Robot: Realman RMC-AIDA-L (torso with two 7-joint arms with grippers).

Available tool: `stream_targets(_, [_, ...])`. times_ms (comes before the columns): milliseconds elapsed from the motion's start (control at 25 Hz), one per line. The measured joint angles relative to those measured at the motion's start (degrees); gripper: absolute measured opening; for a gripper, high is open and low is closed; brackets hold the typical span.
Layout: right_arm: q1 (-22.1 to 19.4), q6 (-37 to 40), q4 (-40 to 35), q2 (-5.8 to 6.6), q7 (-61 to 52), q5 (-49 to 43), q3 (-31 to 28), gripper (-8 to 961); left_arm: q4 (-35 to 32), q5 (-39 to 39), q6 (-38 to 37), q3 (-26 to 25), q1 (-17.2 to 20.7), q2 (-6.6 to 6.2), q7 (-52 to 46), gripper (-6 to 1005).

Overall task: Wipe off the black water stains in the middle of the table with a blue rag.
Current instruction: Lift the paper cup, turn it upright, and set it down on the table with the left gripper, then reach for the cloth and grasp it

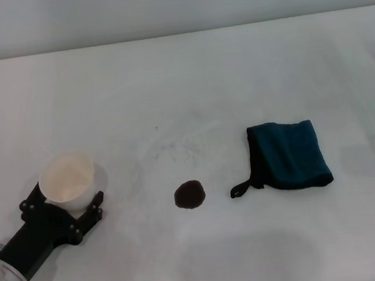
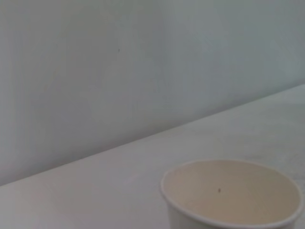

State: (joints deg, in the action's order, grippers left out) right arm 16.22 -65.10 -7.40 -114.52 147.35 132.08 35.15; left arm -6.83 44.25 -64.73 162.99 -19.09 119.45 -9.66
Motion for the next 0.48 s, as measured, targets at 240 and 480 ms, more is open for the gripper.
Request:
stream_targets(240, [-0.85,-2.0,-0.01,0.0,-0.14,-0.05,-0.03,688,-1.14,0.08,-0.11,-0.01,0.52,-0.11,-0.03,797])
stream_targets(480, [-1.06,-2.16,-0.14,0.0,-0.14,-0.08,-0.08,688,-1.18,0.17,-2.02,-0.04,2.55,-0.05,-0.64,883])
